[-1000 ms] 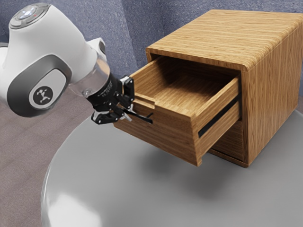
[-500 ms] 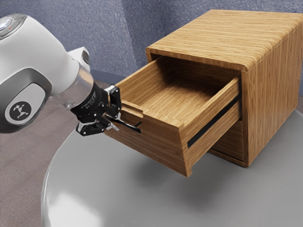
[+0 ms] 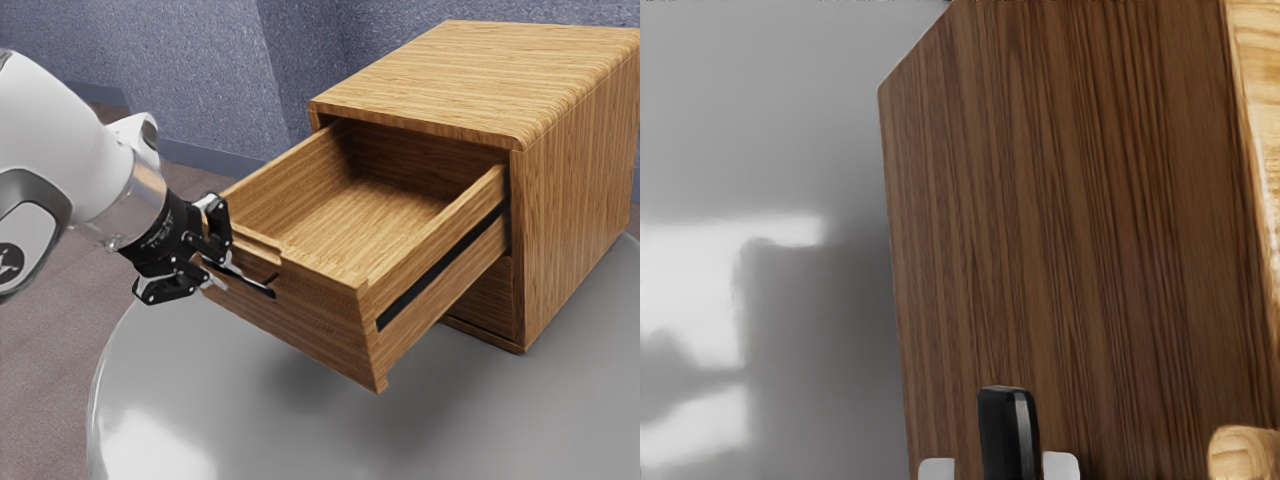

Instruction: Pull the drawer handle with one arm to open the drawer

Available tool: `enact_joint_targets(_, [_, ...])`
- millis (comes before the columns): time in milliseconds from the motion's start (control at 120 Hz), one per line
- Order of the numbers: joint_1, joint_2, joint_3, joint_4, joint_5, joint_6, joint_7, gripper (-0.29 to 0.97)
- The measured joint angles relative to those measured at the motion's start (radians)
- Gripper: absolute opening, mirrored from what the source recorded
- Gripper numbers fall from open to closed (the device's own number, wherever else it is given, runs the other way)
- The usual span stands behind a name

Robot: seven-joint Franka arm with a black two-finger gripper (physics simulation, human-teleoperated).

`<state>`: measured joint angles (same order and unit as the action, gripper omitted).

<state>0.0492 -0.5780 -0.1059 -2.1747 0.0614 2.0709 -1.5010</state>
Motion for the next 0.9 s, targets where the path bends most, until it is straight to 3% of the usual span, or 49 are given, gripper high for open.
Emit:
enact_joint_targets(250, [0.039,-0.054,0.004,-0.024,-0.008,0.02,0.006,0.39])
enact_joint_targets(467, [0.025,-0.137,-0.006,-0.05,-0.013,0.007,0.008,0.58])
enact_joint_targets(550, [-0.061,-0.122,-0.051,0.102,-0.006,-0.062,0.007,0.61])
enact_joint_targets(650, [-0.225,0.054,-0.092,0.476,0.0,-0.196,0.005,0.64])
enact_joint_targets(758, [-0.608,0.226,0.032,0.666,0.046,-0.297,0.003,0.66])
enact_joint_targets(825, [-0.757,0.313,0.077,0.712,0.064,-0.336,0.001,0.66])
enact_joint_targets(900, [-0.847,0.379,0.111,0.741,0.071,-0.368,0.001,0.67])
